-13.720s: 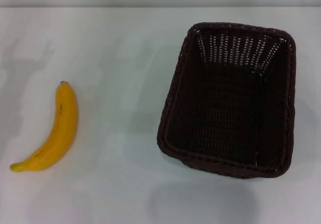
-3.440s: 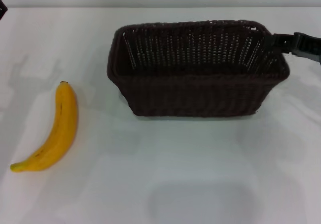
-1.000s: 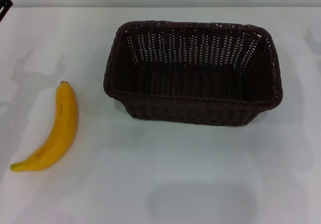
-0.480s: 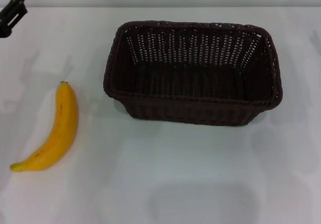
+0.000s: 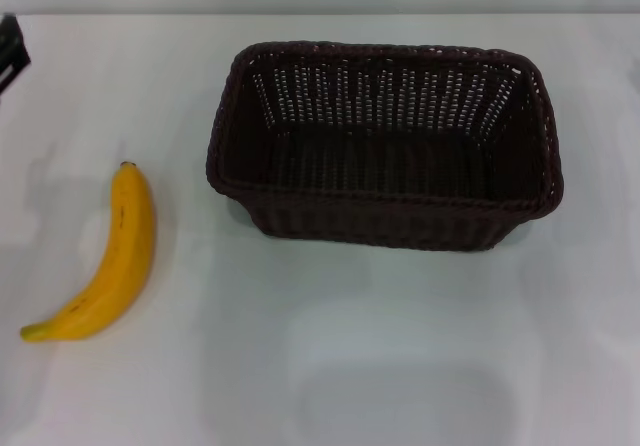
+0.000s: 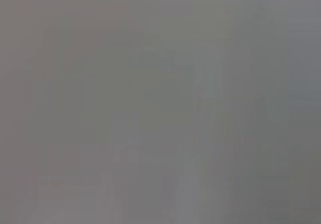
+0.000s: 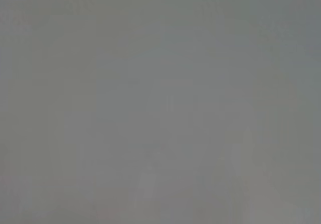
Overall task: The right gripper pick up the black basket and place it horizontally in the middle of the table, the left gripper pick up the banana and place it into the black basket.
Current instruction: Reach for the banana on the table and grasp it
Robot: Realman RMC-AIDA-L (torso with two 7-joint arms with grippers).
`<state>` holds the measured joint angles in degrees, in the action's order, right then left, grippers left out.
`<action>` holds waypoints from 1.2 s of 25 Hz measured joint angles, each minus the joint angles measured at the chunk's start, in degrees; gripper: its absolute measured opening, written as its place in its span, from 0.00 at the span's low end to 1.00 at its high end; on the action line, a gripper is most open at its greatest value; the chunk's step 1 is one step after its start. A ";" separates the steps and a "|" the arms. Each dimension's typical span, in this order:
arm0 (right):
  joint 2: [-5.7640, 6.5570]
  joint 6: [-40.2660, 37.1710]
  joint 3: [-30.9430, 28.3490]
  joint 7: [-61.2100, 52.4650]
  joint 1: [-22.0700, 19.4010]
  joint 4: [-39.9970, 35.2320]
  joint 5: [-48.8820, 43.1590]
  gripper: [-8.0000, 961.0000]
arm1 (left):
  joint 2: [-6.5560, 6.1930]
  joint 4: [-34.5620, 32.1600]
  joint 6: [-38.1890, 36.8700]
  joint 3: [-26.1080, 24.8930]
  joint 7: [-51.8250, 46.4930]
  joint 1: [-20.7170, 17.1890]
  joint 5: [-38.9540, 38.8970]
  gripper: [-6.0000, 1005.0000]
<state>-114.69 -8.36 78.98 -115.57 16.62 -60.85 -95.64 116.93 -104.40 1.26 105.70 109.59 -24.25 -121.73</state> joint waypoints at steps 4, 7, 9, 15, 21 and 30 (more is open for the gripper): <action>0.04 -0.84 -0.55 0.14 0.00 -0.31 -0.09 0.88 | -1.92 -1.09 -5.11 4.32 0.19 -0.81 -1.45 0.88; 0.22 -1.79 -0.95 0.47 0.00 -0.49 -0.15 0.88 | -5.46 -2.97 -10.95 8.21 2.24 -0.22 -7.14 0.88; 0.25 -2.18 -1.45 0.86 -0.01 -0.54 -0.20 0.88 | -7.73 -4.40 -14.60 10.05 6.07 0.84 -13.37 0.87; 0.04 -4.48 -3.60 1.82 -0.09 -0.30 -0.24 0.88 | -8.02 -9.14 -39.88 10.66 35.73 9.99 -45.95 0.87; -0.01 -4.90 -3.72 2.07 -0.06 -0.40 -0.05 0.88 | -2.02 -7.72 -50.37 7.74 44.90 13.50 -49.64 0.87; -0.01 -5.79 -3.75 2.12 -0.14 -0.56 0.41 0.88 | -1.36 -6.13 -56.69 7.05 46.17 17.24 -47.46 0.88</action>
<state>-114.69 -14.15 75.23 -113.46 16.48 -61.40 -95.23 115.57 -110.54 -55.43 112.76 155.76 -7.01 -169.19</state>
